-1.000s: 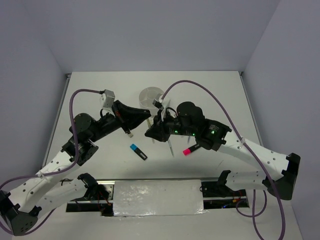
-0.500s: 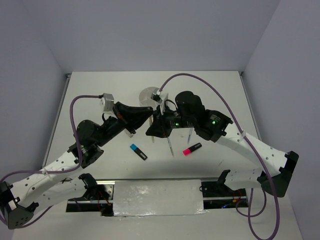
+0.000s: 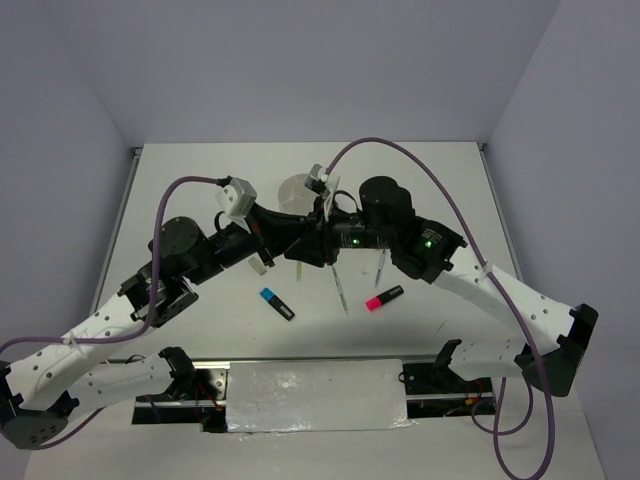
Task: Sort the stationery into containers
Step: Close the pen cap on the pen.
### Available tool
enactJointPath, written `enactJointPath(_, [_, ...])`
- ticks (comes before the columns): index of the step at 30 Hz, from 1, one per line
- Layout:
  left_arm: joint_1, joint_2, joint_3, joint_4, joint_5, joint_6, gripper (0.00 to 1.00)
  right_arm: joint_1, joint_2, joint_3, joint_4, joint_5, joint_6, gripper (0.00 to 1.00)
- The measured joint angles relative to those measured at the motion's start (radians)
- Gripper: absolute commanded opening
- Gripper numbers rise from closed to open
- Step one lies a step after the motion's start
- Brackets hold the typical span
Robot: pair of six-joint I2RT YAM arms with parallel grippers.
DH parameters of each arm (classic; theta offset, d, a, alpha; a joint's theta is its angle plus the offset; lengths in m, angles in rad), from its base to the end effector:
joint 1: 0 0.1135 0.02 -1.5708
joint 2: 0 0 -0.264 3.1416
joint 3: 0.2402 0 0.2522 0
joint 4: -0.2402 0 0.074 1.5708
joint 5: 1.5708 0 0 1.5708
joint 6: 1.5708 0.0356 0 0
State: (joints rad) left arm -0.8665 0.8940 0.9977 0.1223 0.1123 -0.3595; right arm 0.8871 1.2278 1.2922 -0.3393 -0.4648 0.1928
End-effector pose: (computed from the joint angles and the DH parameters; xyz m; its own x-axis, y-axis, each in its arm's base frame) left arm 0.1256 -0.1540 0.4289 -0.1555 -0.3569 -0.9211 0.8261 0.4643 -0.3193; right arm 0.1605 0.2222 0.4090 -0.3533 -0.1624 -0.9213 -0.9148 0.2663 0.3038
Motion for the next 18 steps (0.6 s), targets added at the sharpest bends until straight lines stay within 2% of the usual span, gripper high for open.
enactJointPath(2, [0.000, -0.001, 0.004, -0.050, 0.002, 0.021, 0.00, -0.008, -0.010, -0.006, 0.029, 0.002, 0.001, 0.43])
enactJointPath(5, [-0.002, -0.003, 0.010, -0.084, 0.010, 0.044, 0.00, -0.013, -0.020, -0.028, 0.040, 0.008, 0.004, 0.47])
enactJointPath(8, [-0.002, -0.012, 0.009, -0.117, 0.014, 0.048, 0.00, -0.013, -0.028, -0.050, 0.054, 0.010, 0.005, 0.45])
enactJointPath(10, [-0.002, -0.021, 0.002, -0.127, 0.013, 0.049, 0.00, -0.013, -0.034, -0.056, 0.058, 0.009, 0.008, 0.32])
enactJointPath(12, [-0.002, -0.027, 0.000, -0.138, 0.003, 0.053, 0.00, -0.012, -0.040, -0.059, 0.062, 0.004, 0.014, 0.09])
enactJointPath(13, [-0.002, -0.030, 0.000, -0.140, 0.001, 0.050, 0.00, -0.011, -0.044, -0.062, 0.064, 0.005, 0.012, 0.04])
enactJointPath(14, [-0.002, -0.034, 0.000, -0.141, -0.004, 0.047, 0.00, -0.012, -0.051, -0.072, 0.075, 0.006, 0.014, 0.00])
enactJointPath(17, [-0.004, -0.034, 0.007, -0.153, -0.005, 0.046, 0.00, -0.011, -0.062, -0.095, 0.106, 0.005, 0.021, 0.00])
enactJointPath(18, [-0.004, -0.033, 0.009, -0.158, -0.008, 0.046, 0.05, -0.011, -0.063, -0.103, 0.117, 0.006, 0.023, 0.00])
